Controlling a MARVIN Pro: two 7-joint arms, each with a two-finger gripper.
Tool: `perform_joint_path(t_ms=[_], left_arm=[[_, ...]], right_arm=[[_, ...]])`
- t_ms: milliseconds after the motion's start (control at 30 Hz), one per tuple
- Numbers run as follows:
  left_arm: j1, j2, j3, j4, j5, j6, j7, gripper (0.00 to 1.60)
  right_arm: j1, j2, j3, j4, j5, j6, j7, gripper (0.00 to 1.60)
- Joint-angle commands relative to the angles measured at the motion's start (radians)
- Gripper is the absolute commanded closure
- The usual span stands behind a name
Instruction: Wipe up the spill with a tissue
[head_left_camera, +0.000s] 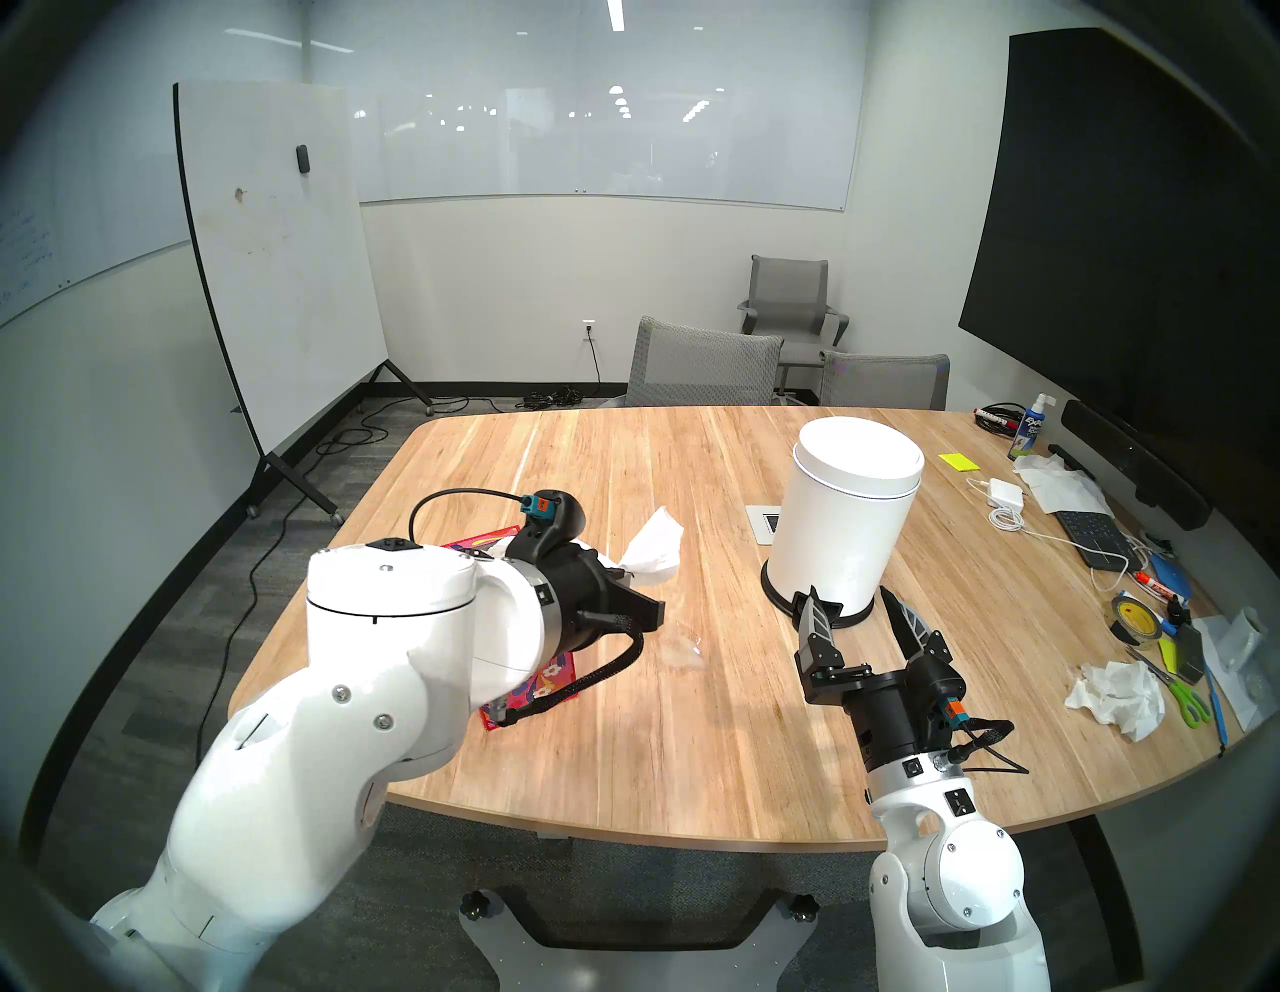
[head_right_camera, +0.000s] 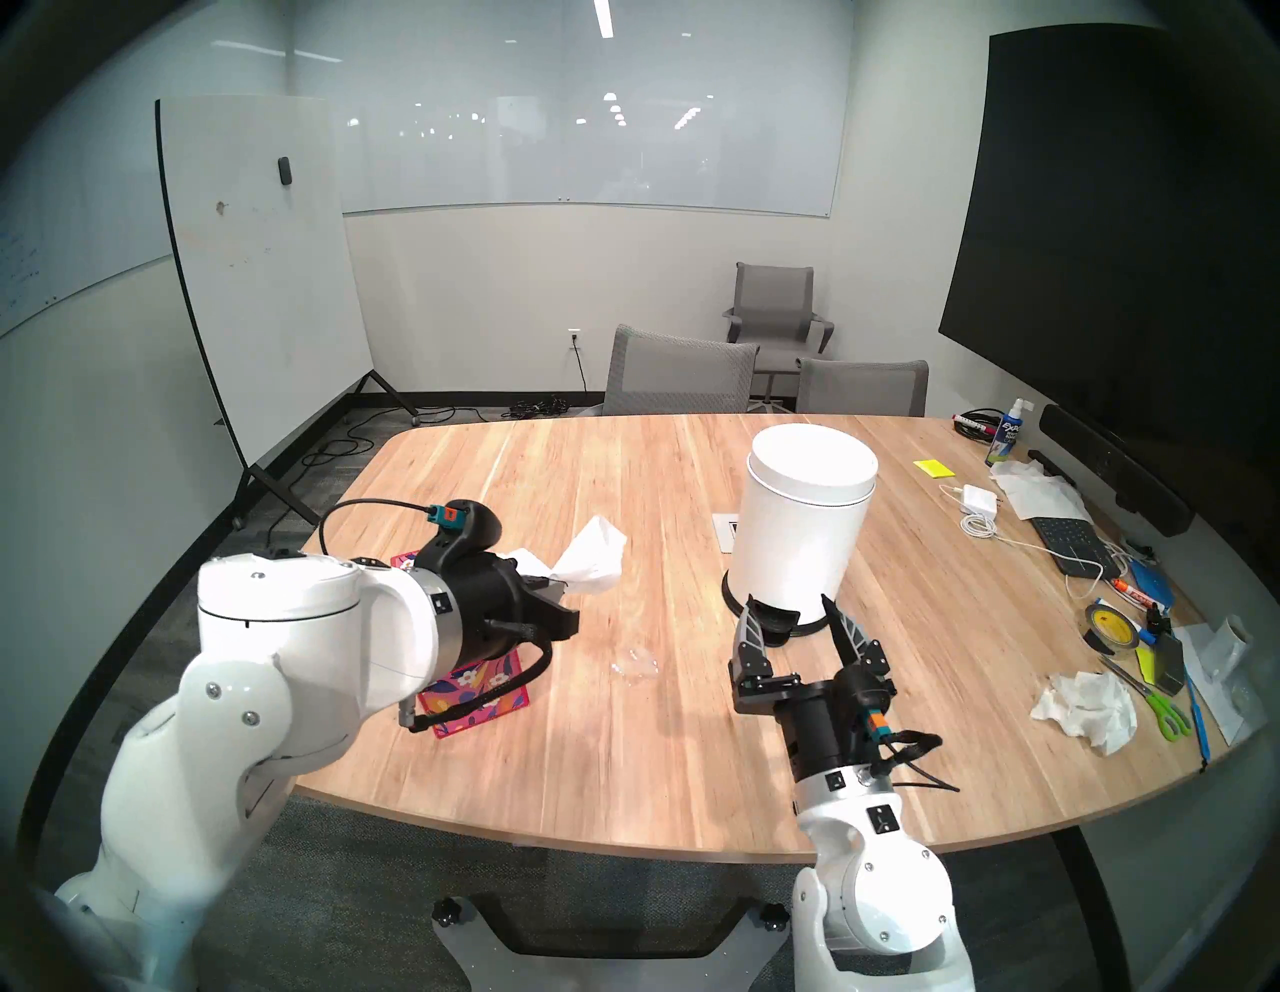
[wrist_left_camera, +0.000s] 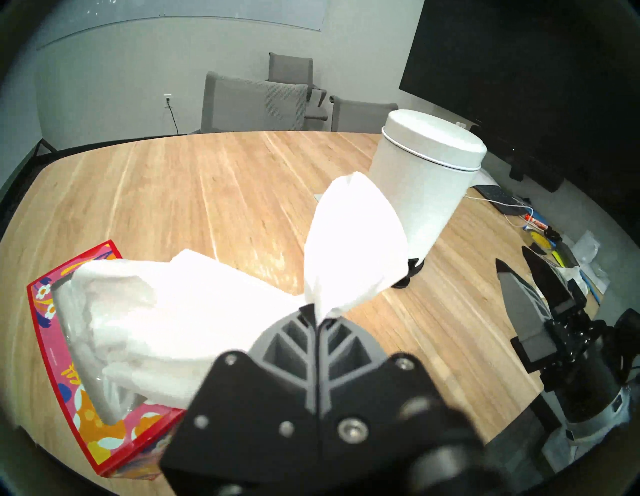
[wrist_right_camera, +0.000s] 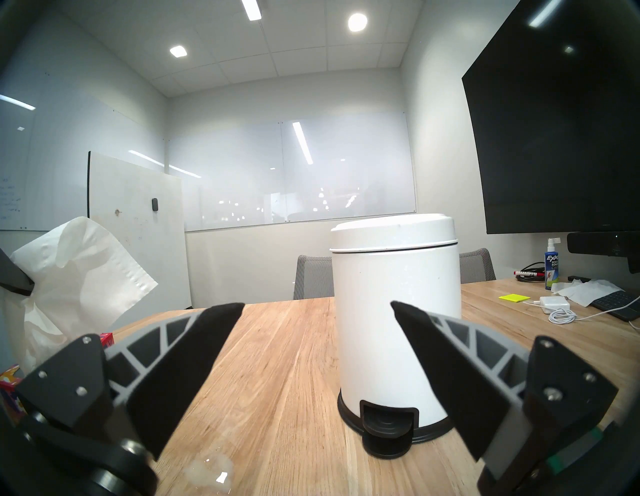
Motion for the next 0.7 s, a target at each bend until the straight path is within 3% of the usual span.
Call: perform_joint_path(t_ms=[0, 433, 667], left_arm=[[-0.027, -0.085, 0.090, 0.055, 0.075, -0.035, 0.092, 1.60], [-0.150, -0.203, 0.144, 0.166, 0.109, -0.028, 0.090, 1.60], [-0.209, -0.216, 0.093, 0.201, 0.105, -0.015, 0.070, 1.60]], right_arm=[[0.002, 0.002, 0.001, -0.024, -0.001, -0.003, 0.002, 0.00], [0.003, 0.002, 0.000, -0.022, -0.001, -0.004, 0.002, 0.00], [0.003, 0.002, 0.000, -0.022, -0.001, -0.004, 0.002, 0.00]])
